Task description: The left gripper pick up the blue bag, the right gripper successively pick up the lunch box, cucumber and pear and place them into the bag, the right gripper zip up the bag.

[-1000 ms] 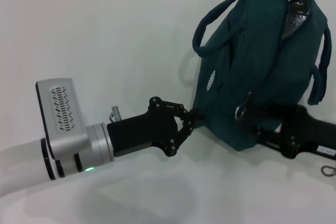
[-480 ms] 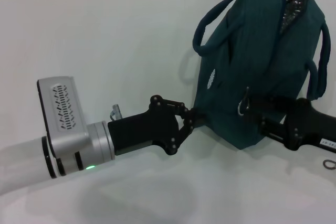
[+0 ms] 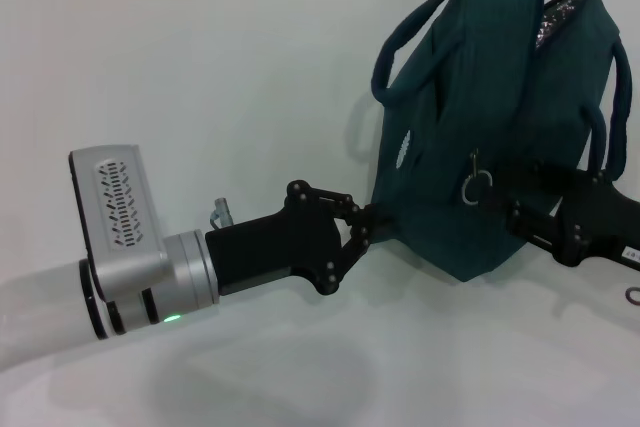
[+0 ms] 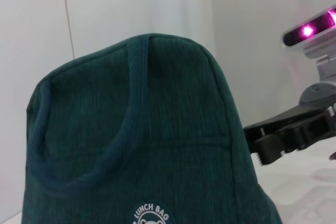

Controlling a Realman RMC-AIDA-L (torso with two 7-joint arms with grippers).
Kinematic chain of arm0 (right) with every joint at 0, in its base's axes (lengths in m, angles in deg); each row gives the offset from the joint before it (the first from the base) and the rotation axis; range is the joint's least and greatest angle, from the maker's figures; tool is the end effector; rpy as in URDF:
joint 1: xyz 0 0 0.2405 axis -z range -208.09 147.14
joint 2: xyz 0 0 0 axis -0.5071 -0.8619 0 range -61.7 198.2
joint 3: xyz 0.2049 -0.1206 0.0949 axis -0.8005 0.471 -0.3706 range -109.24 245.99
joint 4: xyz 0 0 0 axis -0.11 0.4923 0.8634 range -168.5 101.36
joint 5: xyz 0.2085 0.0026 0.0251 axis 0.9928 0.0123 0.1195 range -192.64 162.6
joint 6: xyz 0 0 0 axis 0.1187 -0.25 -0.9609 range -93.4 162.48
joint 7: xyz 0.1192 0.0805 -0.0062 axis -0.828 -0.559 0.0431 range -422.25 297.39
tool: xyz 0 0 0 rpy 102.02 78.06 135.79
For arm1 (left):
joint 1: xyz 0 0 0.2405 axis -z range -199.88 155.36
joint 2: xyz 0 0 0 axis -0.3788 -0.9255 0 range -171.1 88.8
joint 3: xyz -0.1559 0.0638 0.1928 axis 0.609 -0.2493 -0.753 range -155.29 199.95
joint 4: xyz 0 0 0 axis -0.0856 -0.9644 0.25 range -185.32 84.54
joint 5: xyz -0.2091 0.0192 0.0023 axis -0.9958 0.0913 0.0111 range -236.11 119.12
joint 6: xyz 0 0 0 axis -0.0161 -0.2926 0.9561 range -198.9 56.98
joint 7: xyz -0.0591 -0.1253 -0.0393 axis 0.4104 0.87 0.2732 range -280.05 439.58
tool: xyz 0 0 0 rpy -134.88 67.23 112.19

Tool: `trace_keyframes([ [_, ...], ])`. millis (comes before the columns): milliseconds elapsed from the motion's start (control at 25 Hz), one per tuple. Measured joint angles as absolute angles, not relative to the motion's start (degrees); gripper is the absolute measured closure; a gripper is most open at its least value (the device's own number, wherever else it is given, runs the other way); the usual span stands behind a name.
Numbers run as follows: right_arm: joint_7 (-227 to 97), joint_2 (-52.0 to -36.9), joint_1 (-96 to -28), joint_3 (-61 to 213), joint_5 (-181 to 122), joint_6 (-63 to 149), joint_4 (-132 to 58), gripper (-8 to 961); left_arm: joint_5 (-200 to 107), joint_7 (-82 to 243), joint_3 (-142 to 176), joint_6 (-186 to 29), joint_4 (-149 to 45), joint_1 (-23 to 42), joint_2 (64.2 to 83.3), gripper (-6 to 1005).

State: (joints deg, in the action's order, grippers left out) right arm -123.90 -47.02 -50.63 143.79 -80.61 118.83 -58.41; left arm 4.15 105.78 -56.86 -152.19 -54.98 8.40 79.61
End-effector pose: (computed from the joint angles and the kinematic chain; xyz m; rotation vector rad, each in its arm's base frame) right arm 0.2728 0.2876 -0.0255 -2.5277 0.5894 1.0665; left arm -0.2545 0.2741 -0.0992 -2.6024 -0.0998 -0.8853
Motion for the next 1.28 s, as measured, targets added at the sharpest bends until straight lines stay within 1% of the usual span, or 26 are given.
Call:
trace_keyframes([
  [360, -125.8, -47.06, -54.0, 146.4, -82.2, 113.8, -59.1, 502, 4.2, 105.8, -56.9, -152.2, -55.0, 8.5, 79.61, 951],
  [600, -126.8, -47.1, -56.5, 149.4, -84.9, 114.2, -59.4, 503, 4.1, 105.8, -56.9, -152.2, -55.0, 8.5, 79.61, 951],
  [1040, -126.7, -46.21, -55.9, 149.2, -87.5, 122.3, -59.5, 502, 3.8, 105.8, -56.9, -152.3, -54.7, 8.5, 79.61, 951],
  [1280, -126.7, -46.35, -55.3, 148.3, -87.6, 122.3, -59.5, 502, 3.9, 105.8, -56.9, -152.3, -54.6, 8.5, 79.61, 951],
])
